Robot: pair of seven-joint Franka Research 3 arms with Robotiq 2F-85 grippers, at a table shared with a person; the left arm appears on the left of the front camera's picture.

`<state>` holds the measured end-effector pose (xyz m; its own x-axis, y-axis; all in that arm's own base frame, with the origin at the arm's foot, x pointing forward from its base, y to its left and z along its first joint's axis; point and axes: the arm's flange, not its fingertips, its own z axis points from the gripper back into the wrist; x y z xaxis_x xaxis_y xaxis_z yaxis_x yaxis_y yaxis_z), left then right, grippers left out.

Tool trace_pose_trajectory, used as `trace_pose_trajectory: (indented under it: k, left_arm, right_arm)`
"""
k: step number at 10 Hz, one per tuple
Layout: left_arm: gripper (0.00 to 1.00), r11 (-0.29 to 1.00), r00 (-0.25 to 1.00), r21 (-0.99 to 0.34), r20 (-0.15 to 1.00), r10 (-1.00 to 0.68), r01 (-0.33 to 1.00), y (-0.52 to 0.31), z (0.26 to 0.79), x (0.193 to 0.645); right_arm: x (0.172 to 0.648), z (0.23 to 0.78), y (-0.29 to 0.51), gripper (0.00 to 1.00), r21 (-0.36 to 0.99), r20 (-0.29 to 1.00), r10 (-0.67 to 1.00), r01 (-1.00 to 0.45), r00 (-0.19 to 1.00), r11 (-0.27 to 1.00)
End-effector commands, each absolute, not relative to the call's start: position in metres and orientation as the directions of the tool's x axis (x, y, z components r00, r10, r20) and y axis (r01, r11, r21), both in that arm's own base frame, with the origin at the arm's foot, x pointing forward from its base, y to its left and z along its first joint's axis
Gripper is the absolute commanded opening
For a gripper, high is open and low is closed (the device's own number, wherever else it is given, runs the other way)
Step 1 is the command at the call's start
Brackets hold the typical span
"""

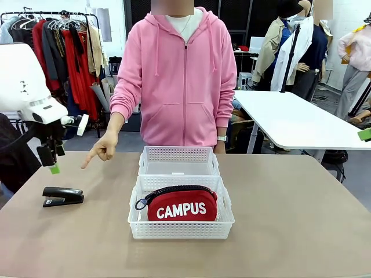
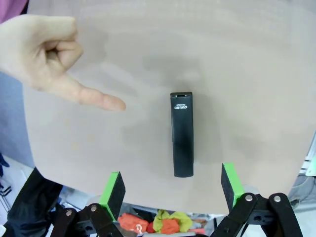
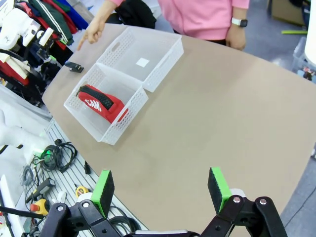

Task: Distribute items into two baskets.
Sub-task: Pick up the Stapler that the person points to.

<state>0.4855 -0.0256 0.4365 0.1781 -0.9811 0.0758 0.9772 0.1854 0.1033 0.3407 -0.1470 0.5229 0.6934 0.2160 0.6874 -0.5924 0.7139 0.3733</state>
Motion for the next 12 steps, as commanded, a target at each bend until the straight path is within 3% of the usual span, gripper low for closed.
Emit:
trace_pose_trajectory:
  k: [1,12]
  left_arm:
    - [1.0,0.148,0.145,0.101,0.036,-0.989,0.984,-0.022,0.427,0.486]
    - [1.0,0.216,0.213,0.053,0.069,-0.975,0.975,-0.021,0.357,0.501]
  right_arm:
    - [0.342,0.524,-0.147,1.0,0.371,0.699,0.214,-0.602,0.683,0.707]
    - [0.342,0.524,-0.147,1.0,0.371,0.699,0.214,-0.602,0.683,0.707]
